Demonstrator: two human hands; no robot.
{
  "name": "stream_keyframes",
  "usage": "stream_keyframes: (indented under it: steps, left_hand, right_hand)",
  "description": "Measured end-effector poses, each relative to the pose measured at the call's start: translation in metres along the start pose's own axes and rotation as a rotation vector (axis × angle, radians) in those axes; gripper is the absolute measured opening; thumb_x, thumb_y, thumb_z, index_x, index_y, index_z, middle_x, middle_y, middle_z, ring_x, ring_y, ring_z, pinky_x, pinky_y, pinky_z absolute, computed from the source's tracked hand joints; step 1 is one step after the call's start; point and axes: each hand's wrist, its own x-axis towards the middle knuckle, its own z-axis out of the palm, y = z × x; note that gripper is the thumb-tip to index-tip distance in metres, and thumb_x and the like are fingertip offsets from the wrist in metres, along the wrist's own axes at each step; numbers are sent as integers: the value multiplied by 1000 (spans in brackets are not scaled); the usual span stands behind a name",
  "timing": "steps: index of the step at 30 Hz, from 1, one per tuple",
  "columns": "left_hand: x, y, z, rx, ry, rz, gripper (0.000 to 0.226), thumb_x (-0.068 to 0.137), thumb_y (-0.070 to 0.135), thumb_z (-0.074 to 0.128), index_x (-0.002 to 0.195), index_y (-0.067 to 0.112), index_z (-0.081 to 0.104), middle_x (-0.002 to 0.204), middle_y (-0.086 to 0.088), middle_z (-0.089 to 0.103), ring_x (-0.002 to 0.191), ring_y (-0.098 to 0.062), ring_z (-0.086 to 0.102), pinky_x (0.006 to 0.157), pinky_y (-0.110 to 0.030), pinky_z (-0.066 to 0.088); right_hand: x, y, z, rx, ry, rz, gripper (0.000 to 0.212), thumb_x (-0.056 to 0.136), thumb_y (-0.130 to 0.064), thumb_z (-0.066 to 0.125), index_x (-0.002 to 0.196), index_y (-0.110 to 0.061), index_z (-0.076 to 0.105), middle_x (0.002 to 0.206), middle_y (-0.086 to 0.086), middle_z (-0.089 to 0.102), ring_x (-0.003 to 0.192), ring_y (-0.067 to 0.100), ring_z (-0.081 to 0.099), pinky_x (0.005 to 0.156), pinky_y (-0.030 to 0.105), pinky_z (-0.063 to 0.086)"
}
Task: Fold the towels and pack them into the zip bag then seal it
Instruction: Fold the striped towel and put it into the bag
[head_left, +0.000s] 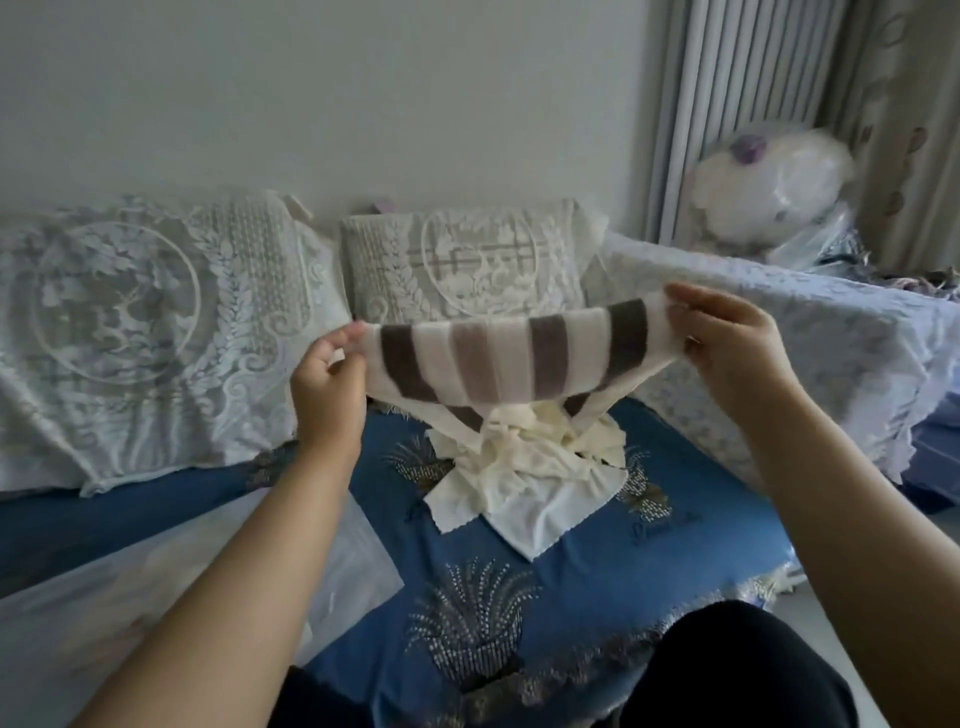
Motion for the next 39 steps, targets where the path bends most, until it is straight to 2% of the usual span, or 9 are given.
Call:
stream_keyframes:
  steps: [6, 9, 12, 16, 19, 25, 30, 35, 39]
  left_hand:
    - [-61, -92, -32, 639, -492, -420, 27, 86, 4, 55, 84, 25, 72, 101, -2, 71, 100, -21, 64, 87, -31, 51]
    - [-75, -109, -33, 849, -779, -581, 31, 88, 4, 51, 89, 23, 76, 102, -1, 69, 98, -21, 63, 72, -30, 54]
    - [-68, -115, -15, 835, -720, -542, 31, 88, 4, 51, 104, 18, 73, 110, -1, 68, 101, -23, 62, 77, -30, 53]
    - [-34, -131, 20, 674, -577, -352, 66, 88, 9, 57, 148, 20, 33, 153, -6, 35, 139, -25, 35, 109, -34, 32]
    - [-28, -148, 42, 639, -710, -428, 87, 89, 19, 62, 153, 26, 3, 161, -5, 10, 146, -23, 18, 108, -32, 28]
    - [-91, -204, 50, 1211, -1081, -256, 100, 84, 50, 60, 152, 18, -5, 162, -9, 1, 147, -34, 6, 118, -46, 17]
    - [-122, -228, 37, 1405, -1238, -154, 96, 86, 57, 50, 151, 20, -11, 160, -5, -19, 146, -39, -11, 119, -52, 3]
    - [-125, -229, 35, 1455, -1111, -99, 63, 100, 28, 31, 152, 13, 1, 161, -10, -4, 145, -40, 8, 118, -47, 15]
    - [-114, -209, 41, 1200, -917, -215, 48, 99, 28, 25, 143, 14, 34, 144, -13, 44, 122, -34, 49, 98, -42, 43]
  right_hand:
    - [-45, 114, -73, -399, -314, 628, 25, 82, -1, 66, 107, 3, 68, 81, 8, 75, 70, 19, 67, 61, 24, 58]
    - [-55, 140, -87, -768, -630, 831, 19, 82, 5, 63, 94, -4, 76, 87, 17, 70, 74, 25, 59, 69, 32, 50]
    - [-41, 155, -77, -934, -515, 673, 20, 82, 4, 64, 87, -12, 77, 87, 13, 71, 74, 20, 61, 72, 33, 55]
    - [0, 179, -49, -515, -90, 358, 48, 87, 5, 60, 132, -10, 54, 121, 13, 62, 102, 21, 58, 91, 36, 48]
    - [7, 215, -35, -666, -332, 420, 83, 87, -21, 66, 151, -27, 15, 145, 1, 38, 131, 18, 39, 110, 43, 34]
    - [-39, 266, -6, -1476, -852, 367, 104, 74, -72, 56, 151, -33, -2, 161, 3, -6, 147, 34, -2, 114, 59, 10]
    - [-72, 280, 17, -1628, -1085, 323, 109, 74, -70, 58, 150, -35, -13, 158, -1, -22, 146, 34, -13, 112, 66, 6]
    - [-68, 277, 12, -1683, -869, 416, 69, 95, -19, 37, 152, -27, -2, 161, 1, -7, 148, 28, 2, 116, 49, 21]
    - [-64, 263, 29, -1259, -630, 559, 48, 88, -23, 34, 134, -15, 44, 140, 11, 48, 126, 32, 47, 103, 42, 39]
